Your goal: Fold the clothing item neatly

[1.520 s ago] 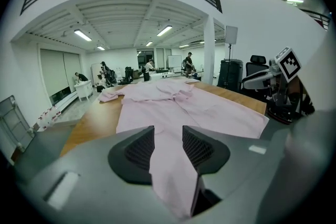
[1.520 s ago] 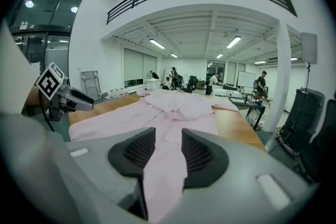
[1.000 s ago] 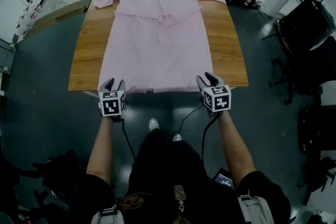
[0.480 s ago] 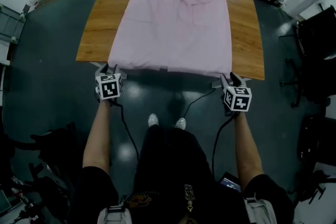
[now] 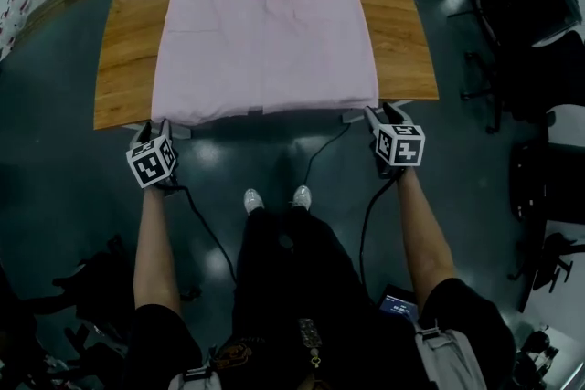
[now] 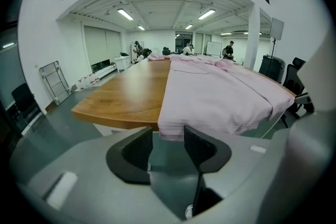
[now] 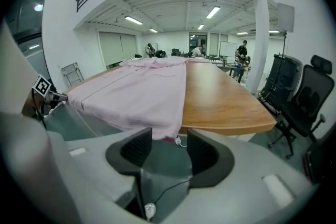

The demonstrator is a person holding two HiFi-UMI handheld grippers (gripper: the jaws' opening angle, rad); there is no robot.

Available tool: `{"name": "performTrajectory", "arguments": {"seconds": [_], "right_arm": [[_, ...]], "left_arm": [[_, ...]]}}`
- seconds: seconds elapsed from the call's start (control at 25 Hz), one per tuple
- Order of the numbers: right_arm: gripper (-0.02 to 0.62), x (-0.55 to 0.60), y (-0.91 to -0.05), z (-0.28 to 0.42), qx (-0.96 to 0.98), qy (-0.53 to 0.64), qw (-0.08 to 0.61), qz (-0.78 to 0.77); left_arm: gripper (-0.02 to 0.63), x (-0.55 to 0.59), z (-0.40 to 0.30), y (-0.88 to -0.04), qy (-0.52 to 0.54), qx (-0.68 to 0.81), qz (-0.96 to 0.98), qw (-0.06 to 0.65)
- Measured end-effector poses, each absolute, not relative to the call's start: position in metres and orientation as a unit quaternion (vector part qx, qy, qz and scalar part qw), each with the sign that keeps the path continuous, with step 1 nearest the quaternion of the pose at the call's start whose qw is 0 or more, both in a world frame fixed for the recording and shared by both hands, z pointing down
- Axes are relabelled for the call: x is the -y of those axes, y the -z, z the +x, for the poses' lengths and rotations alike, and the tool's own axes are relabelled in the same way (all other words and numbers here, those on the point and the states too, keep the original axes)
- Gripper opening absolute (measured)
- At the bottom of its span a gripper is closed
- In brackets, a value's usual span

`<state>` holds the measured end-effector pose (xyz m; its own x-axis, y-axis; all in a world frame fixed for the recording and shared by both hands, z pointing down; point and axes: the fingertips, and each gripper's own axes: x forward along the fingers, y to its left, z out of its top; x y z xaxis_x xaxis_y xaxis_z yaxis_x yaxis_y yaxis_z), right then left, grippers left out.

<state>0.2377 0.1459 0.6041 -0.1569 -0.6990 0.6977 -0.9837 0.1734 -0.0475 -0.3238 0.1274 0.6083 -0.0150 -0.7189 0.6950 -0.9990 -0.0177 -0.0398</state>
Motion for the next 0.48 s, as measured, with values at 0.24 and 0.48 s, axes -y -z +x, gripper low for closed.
{"name": "performTrajectory", "arguments": {"seconds": [0.24,0.48], "right_arm": [[0.198,-0.137,-0.610,0.241,0.719,-0.293,0.254,0.576],[0.039,-0.136,-0.610,0.243,0.718,-0.289,0.271,0.573]], "left_arm": [[0.199,-0.125,-0.312,-0.616,-0.278,0.640,0.664,0.269],[0.154,-0.122,-0.303,-0.620,-0.287,0.622,0.676,0.272]]}}
